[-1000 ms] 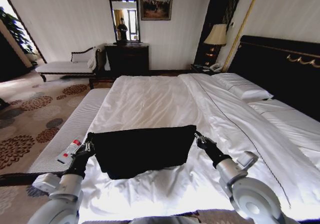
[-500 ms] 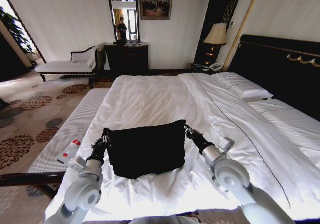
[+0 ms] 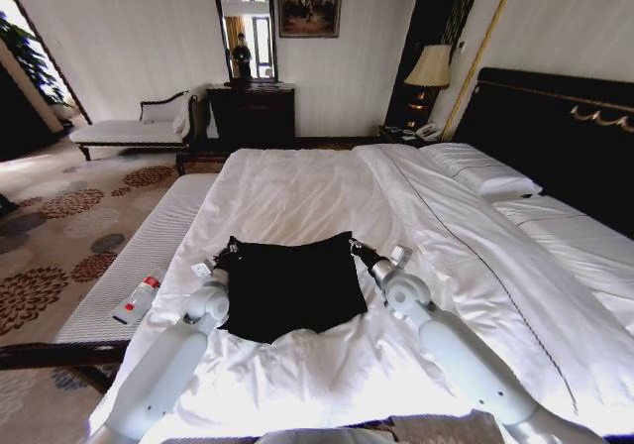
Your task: Fold the clothes on the bed.
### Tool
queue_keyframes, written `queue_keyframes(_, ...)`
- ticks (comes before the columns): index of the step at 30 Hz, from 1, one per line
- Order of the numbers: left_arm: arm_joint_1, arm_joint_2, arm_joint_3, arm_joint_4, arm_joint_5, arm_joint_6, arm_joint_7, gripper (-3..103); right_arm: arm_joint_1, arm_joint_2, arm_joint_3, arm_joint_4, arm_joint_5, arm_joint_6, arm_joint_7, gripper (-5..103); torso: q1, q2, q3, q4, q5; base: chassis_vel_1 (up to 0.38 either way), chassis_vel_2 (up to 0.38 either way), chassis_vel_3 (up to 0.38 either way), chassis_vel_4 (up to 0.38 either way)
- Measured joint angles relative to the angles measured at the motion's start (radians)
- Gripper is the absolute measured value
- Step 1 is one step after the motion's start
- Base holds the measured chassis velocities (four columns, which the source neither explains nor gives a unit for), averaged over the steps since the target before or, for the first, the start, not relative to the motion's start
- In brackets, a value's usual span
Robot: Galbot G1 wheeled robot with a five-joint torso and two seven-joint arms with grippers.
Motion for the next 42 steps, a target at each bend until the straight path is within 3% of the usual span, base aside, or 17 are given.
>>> queue_keyframes(4,-0.125,-0.060,0.066,0.198,0.033,-0.034,0.044,1,0.049,0.038,-0.005,-0.141,-0.040,0.022,-0.042,0,0.000,0.000,0.000,-0.0007,0.0000,0.000,0.000,0.000,0.000)
queue_keyframes(15,-0.201,-0.159,0.051,0.403,0.076,-0.070,0.072,1,0.139,0.104,-0.042,-0.318,-0.098,0.060,-0.091,0,0.000,0.000,0.000,-0.0002,0.0000,0.000,0.000,0.000,0.000)
queue_keyframes(26,-0.243,-0.246,0.004,0.514,0.099,-0.094,0.104,1,0.161,0.154,-0.042,-0.404,-0.125,0.079,-0.096,0,0.000,0.000,0.000,-0.0005,-0.0001,0.000,0.000,0.000,0.000)
queue_keyframes(42,-0.235,-0.234,-0.026,0.498,0.071,-0.120,0.138,1,0.155,0.159,-0.018,-0.438,-0.143,0.101,-0.098,0,0.000,0.000,0.000,-0.0002,-0.0001,0.000,0.000,0.000,0.000)
